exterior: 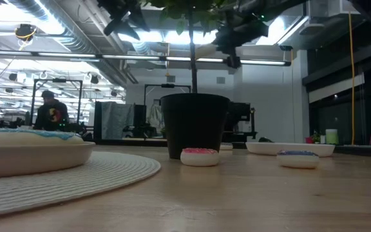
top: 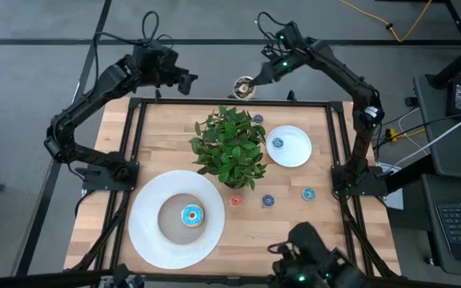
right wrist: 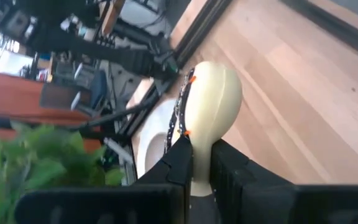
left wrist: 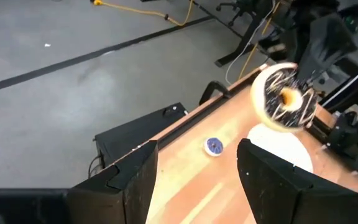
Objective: Pick & Place donuts
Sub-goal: Put the large black donut on the brown plate
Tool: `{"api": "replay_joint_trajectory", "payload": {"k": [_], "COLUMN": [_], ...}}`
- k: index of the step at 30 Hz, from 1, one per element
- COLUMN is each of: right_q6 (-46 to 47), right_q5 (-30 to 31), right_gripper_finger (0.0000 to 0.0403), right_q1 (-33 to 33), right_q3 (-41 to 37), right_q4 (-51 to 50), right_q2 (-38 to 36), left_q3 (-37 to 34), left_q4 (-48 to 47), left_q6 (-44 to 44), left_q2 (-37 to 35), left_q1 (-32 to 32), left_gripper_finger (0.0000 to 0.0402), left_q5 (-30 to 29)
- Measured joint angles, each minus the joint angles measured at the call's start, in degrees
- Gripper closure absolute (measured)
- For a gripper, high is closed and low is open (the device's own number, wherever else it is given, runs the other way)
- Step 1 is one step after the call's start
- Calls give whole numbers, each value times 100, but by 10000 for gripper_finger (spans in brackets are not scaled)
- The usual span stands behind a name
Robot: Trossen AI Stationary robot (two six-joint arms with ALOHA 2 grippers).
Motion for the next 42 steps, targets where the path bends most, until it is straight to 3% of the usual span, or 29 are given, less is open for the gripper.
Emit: {"api": "replay_joint_trajectory", "payload": {"k": [5,14,18,21,42], "right_q6": [-1251,-3193,-3719,-3937,-4044], "right_q5": [-276,-250,331,794,789], "right_gripper_finger": [357,357,357,357,357], "right_q1": [-385,-893,-970,-972,-981], "right_q3": [0,2,2,-12,-656], "right_q4": [-966,-2658,-3335,-3609,-3574], "right_q2": [0,0,0,0,4], "left_q3": [0,-2,-2,-2,-2], "left_q4": [-102,-98,-97,-96,-100], "left_q6": [2,-19,-39,-26,9], "left_q2": [0,0,0,0,2], "left_q1": [-11,-24,-23,-24,-22], "left_gripper_finger": [190,190,190,190,190], "left_q5": [-16,-18,-17,-27,-111]}}
